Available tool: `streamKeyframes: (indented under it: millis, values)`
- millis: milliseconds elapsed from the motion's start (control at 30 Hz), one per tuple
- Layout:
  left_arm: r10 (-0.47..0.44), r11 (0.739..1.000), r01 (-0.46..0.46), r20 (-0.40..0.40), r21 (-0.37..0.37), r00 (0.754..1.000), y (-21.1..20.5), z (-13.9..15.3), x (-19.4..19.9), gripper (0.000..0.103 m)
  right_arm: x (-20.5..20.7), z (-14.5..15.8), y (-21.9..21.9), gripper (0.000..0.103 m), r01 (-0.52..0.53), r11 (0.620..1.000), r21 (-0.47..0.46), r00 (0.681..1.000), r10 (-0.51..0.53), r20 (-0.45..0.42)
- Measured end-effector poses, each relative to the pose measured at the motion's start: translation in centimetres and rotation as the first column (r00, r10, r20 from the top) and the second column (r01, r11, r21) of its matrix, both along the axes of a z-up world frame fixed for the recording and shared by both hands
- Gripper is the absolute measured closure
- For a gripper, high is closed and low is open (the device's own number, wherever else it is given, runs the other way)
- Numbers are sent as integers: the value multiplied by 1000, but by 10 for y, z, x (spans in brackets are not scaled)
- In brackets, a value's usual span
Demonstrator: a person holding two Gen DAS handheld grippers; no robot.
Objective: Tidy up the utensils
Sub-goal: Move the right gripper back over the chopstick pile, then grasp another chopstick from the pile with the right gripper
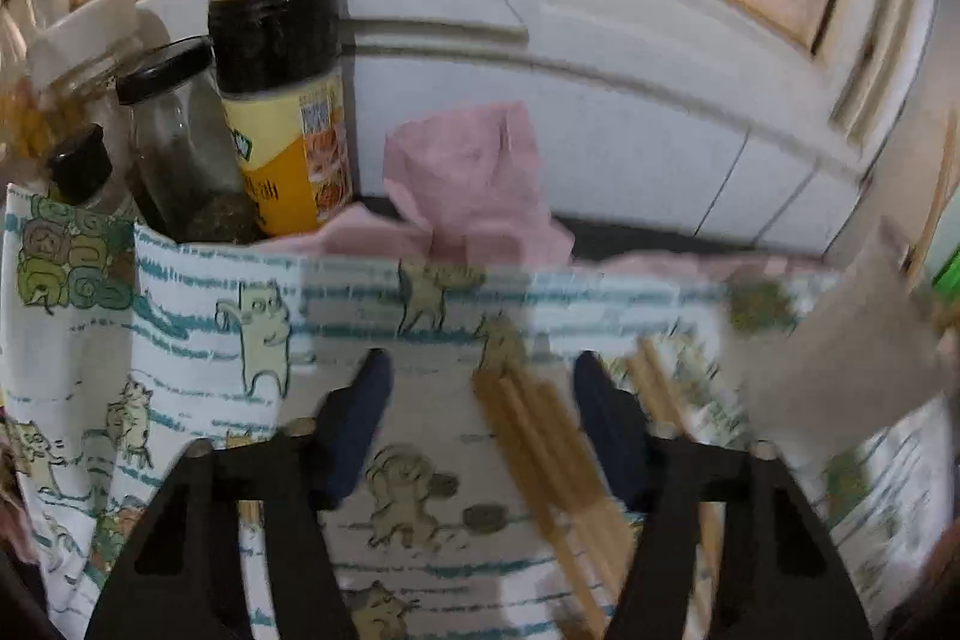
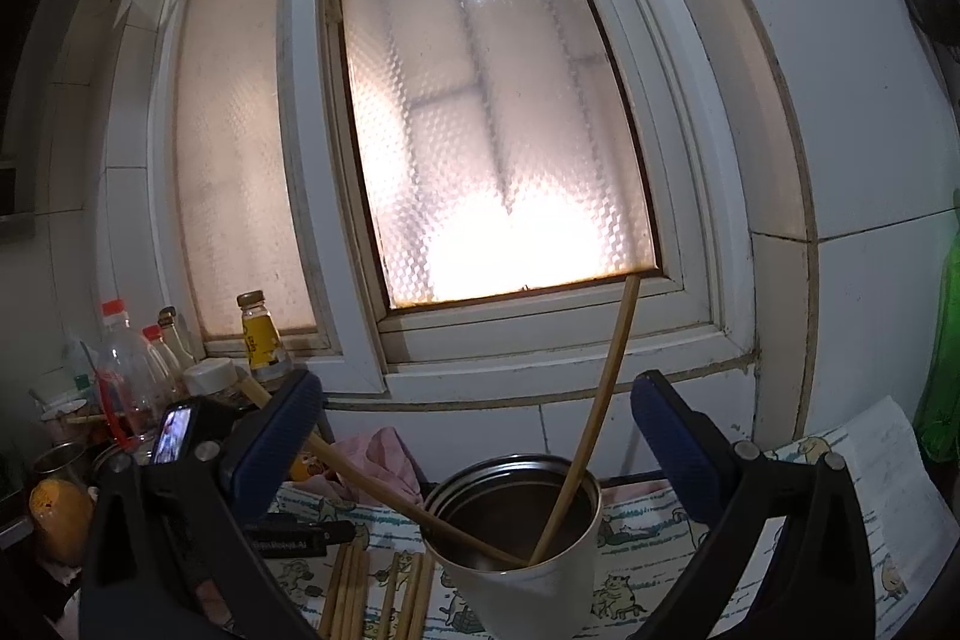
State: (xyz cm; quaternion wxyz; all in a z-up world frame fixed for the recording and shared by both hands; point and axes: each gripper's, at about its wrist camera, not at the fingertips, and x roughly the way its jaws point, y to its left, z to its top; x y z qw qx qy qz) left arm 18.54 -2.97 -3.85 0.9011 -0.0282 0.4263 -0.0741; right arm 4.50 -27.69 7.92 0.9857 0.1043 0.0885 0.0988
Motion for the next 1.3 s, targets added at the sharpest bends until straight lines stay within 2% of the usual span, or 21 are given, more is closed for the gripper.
streamKeyframes:
  millis: [33,100,133,200,300,367,467,533,600,667,700,733,767,833,900,1033,1100,1133,1200,1233,1300]
  values:
    - [-12,1000,12,-3,-11,1000,1,-3,-2,60,-1,1,0,7,-6,1000,3,1000,6,2]
    - [-11,1000,11,-8,-20,1000,1,-6,-5,60,-4,1,3,21,-37,999,5,999,37,7]
    - [-5,1000,5,-4,-21,1000,2,-5,-6,61,-6,1,5,24,-45,999,2,999,45,8]
    - [-4,1000,4,11,-31,1000,3,-1,-8,61,-8,0,10,42,-47,999,-7,999,47,13]
    - [54,998,-55,37,17,998,8,2,-11,61,-6,-4,17,61,-40,999,-37,999,40,-5]
    - [73,996,-75,45,41,996,10,0,-12,68,-3,-5,19,71,-25,998,-54,999,24,-25]
    - [53,998,-53,-2,42,999,10,-7,-8,74,0,-8,16,89,-37,999,-31,998,35,-47]
    - [27,999,-26,-31,37,999,5,-11,-4,77,2,-9,16,92,-29,999,-30,998,28,-60]
    - [34,997,-33,-12,72,999,1,-9,-6,77,3,-11,17,92,-20,999,-32,998,18,-62]
    - [46,992,-44,-7,120,999,-3,-11,-7,78,9,-12,22,93,-103,993,-59,990,97,-98]
    - [50,991,-47,-23,124,998,-3,-12,-6,82,11,-13,25,93,-135,989,-68,986,127,-111]
    - [31,996,-25,-58,91,998,-4,-16,-3,86,10,-14,26,93,-137,988,-70,986,129,-109]
    - [24,998,-20,-53,63,998,-3,-14,-3,87,8,-15,28,93,-140,987,-77,986,132,-104]
    - [-11,999,9,-82,-31,997,-1,-14,-1,87,5,-16,36,93,-177,978,-108,981,167,-102]
    - [-5,996,-2,-79,-84,997,8,-14,-1,87,3,-17,42,93,-208,971,-116,975,196,-107]
    - [-30,990,24,-41,-136,999,16,-5,-8,75,1,-22,47,93,-241,963,-116,965,225,-138]
    - [-57,993,50,-67,-110,996,9,-10,-5,75,1,-25,52,93,-268,956,-121,956,249,-154]
    - [-59,996,54,-82,-69,995,3,-14,-2,75,1,-26,55,93,-278,952,-126,953,257,-160]
    - [-39,999,39,-45,5,998,0,-12,-9,72,-2,-29,64,93,-293,945,-147,949,268,-167]
    - [-17,997,18,-21,69,1000,-3,-11,-12,72,-2,-30,67,93,-290,944,-158,949,263,-172]
    - [-25,990,27,-18,136,1000,-11,-15,-14,73,0,-36,72,93,-283,944,-170,948,248,-199]
